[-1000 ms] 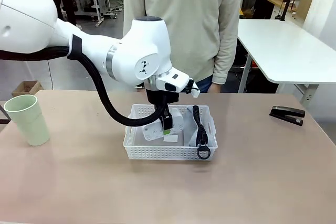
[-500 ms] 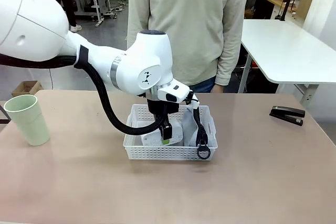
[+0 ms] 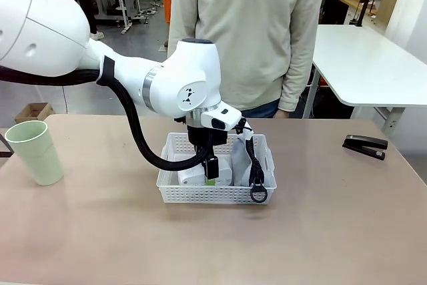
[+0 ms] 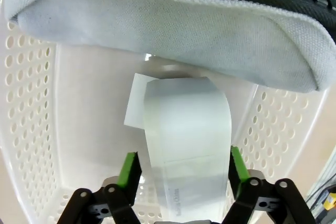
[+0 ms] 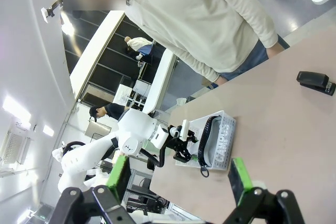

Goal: Efficiently arrange items inside the basket to fit them all.
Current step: Pick up the Digital clock and place it inside the Organizing basket.

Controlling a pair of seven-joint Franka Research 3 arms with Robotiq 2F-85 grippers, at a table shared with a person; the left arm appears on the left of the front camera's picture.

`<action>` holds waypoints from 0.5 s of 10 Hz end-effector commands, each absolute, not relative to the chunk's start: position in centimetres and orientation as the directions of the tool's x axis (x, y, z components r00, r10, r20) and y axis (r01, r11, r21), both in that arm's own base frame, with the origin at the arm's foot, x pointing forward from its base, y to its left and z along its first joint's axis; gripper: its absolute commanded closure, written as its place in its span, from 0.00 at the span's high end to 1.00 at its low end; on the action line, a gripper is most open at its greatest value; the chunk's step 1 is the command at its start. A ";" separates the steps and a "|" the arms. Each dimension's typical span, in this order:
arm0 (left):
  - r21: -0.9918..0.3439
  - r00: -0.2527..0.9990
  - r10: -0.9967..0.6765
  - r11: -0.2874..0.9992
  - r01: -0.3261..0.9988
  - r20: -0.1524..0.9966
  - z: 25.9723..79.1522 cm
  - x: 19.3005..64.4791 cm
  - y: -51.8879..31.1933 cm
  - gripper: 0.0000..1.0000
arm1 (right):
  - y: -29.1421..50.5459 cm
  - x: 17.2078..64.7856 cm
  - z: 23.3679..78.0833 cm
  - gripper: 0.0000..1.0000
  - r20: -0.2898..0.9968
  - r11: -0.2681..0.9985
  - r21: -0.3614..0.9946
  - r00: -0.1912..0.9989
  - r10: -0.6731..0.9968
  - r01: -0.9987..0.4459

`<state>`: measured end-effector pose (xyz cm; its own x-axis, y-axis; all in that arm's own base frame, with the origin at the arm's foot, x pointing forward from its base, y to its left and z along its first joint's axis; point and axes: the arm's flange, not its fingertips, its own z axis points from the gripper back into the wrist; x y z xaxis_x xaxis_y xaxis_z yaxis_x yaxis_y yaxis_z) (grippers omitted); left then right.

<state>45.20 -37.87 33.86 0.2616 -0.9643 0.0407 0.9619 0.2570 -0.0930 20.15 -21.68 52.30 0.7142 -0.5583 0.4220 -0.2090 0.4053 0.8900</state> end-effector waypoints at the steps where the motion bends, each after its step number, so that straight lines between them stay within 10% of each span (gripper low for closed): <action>1: -0.078 0.251 -0.967 0.248 0.966 0.032 34.1 45.3 -37.9 1.00 | -21.7 20.3 52.4 1.00 0.448 0.404 0.882 0.697 -0.560 -0.242; 5: -0.076 0.257 -0.961 0.249 0.965 0.107 38.7 45.1 -36.0 1.00 | -21.7 20.3 52.4 1.00 0.448 0.404 0.882 0.697 -0.560 -0.242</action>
<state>45.76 -37.57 36.45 0.2679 -0.9604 0.0767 0.9623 0.2630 -0.0686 20.15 -21.68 52.29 0.7144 -0.5581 0.4220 -0.2092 0.4052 0.8900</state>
